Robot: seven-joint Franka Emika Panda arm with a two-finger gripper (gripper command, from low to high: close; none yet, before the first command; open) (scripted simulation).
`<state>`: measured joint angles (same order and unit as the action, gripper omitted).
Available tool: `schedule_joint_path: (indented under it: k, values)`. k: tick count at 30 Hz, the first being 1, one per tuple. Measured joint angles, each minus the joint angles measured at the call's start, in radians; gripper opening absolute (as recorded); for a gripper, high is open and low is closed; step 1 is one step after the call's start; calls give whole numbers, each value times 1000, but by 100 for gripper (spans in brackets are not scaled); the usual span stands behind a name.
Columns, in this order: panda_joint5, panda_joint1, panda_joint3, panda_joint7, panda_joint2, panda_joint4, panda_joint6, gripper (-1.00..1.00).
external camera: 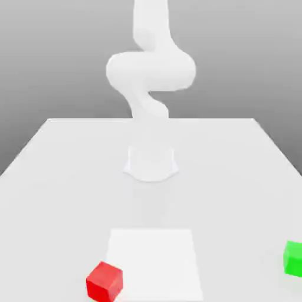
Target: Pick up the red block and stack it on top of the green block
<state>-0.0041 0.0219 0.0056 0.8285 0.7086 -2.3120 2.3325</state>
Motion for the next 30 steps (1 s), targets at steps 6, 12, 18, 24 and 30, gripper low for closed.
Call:
schedule_joint_path:
  k: [6,12,18,24,30]
  values:
    - [-14,46,7,73,-224,-29,80,0]
    - [-27,81,2,143,-441,-58,157,0]
    - [-27,111,-12,204,-659,-87,235,0]
    - [0,134,-22,246,-876,-115,313,0]
    - [19,144,-19,250,-1093,-100,464,0]
